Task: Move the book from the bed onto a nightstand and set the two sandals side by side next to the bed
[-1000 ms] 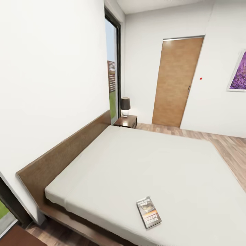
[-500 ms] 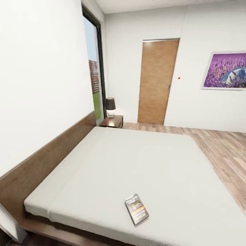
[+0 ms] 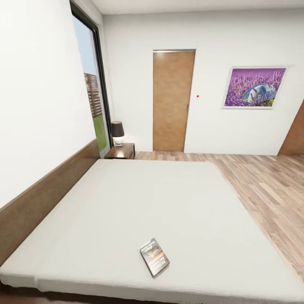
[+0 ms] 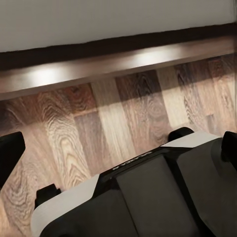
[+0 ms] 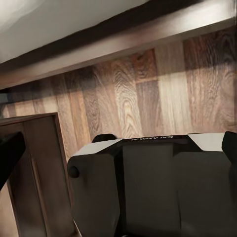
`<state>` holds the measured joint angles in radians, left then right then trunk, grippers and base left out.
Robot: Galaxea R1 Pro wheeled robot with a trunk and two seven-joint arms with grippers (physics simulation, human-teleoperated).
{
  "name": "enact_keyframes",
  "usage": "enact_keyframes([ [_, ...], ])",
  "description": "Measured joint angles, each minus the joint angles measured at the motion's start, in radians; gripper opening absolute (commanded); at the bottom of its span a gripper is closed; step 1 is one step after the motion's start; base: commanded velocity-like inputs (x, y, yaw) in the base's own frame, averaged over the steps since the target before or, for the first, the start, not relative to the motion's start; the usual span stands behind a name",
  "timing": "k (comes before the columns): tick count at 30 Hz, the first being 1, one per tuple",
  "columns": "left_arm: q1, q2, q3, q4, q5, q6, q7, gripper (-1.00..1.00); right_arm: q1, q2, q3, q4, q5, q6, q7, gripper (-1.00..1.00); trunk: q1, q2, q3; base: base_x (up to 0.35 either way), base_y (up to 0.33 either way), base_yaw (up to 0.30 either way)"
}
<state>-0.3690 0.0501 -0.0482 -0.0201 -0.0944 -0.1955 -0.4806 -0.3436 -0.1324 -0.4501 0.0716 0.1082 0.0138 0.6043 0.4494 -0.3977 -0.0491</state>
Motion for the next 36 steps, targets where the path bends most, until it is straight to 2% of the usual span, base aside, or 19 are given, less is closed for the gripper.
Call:
enact_keyframes([
  [12,0.0,0.0,0.0,0.0,0.0,0.0,0.0,1.0,0.0,0.001,0.0,0.0,0.0,0.0,0.0,1.0,0.0,0.0,0.0,0.0,0.0,-0.27],
  [36,0.0,0.0,0.0,0.0,0.0,0.0,0.0,1.0,0.0,0.0,0.0,-0.001,0.0,0.0,-0.002,1.0,0.0,0.0,0.0,0.0,0.0,-0.01],
])
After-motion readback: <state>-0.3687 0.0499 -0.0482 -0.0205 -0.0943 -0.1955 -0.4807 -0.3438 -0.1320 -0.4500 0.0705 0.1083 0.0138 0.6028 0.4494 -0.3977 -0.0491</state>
